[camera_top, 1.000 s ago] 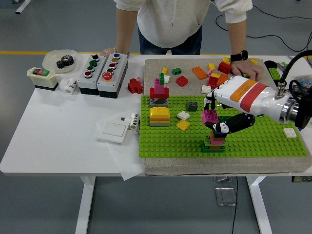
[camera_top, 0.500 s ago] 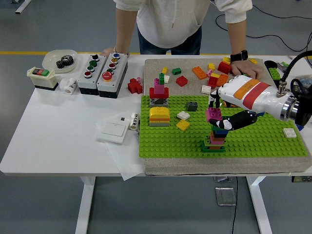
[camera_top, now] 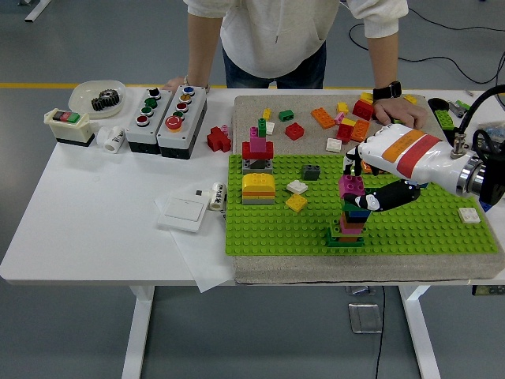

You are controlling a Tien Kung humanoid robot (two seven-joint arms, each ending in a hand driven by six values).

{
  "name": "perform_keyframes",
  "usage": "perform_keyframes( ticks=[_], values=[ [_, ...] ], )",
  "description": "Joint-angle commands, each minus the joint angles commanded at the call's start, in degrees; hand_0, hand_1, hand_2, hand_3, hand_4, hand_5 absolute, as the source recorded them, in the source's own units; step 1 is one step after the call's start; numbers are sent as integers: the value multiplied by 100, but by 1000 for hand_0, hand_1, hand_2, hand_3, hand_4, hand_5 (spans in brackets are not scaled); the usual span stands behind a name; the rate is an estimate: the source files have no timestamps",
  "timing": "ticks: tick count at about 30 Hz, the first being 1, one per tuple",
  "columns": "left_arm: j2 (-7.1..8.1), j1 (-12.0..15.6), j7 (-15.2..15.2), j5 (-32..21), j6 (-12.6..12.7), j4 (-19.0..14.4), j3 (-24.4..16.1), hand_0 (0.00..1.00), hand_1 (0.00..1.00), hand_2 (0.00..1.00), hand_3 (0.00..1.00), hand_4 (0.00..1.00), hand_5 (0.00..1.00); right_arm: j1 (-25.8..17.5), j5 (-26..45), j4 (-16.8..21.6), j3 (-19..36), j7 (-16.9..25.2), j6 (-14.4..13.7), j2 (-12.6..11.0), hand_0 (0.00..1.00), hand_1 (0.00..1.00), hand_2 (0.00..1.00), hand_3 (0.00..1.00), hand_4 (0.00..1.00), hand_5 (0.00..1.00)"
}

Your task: Pick up the brick,pile it on top of brick,press brick,pick up the brick,pile it on top of brick,press brick

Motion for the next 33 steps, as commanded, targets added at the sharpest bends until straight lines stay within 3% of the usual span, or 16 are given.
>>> perform_keyframes(
  ticks=[18,33],
  values=[
    [-2,19,18,62,-11,-4,-43,443,541,556,626,666,790,-193,-109,192,183,21,26,-149,198,387,512,523,691,480],
    [-9,-5,-9,-9,4,-3,5,443,542,559,625,663,792,-171,-103,-94,117,70,6,-74,198,383,512,522,690,480]
  ],
)
